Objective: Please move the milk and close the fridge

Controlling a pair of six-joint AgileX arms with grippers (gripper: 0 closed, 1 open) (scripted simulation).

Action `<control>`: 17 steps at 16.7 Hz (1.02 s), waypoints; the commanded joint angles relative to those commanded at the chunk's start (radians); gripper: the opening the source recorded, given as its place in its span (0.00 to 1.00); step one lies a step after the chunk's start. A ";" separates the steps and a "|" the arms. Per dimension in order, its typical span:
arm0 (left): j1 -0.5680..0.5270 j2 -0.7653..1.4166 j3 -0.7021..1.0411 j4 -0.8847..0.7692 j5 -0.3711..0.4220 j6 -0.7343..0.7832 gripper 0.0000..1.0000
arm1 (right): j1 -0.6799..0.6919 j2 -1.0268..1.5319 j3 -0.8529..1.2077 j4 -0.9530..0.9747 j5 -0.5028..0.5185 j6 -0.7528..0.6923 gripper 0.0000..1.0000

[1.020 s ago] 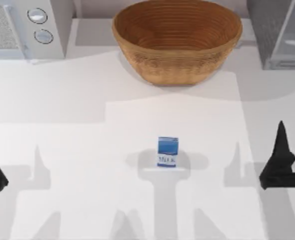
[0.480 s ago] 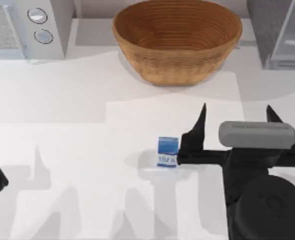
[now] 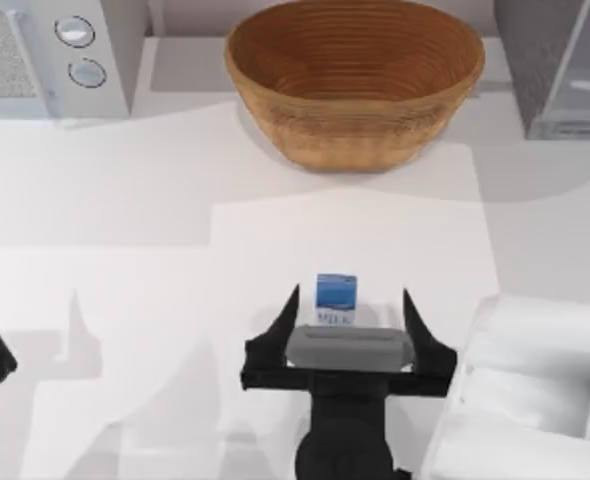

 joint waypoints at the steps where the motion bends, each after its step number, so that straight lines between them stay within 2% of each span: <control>1: 0.000 0.000 0.000 0.000 0.000 0.000 1.00 | 0.006 0.044 0.026 0.024 0.009 0.004 1.00; 10: 0.000 0.000 0.000 0.000 0.000 0.000 1.00 | 0.006 0.115 0.071 0.062 0.017 0.010 1.00; 17: 0.000 0.000 0.000 0.000 0.000 0.000 1.00 | -0.096 0.133 0.131 0.034 -0.087 0.000 1.00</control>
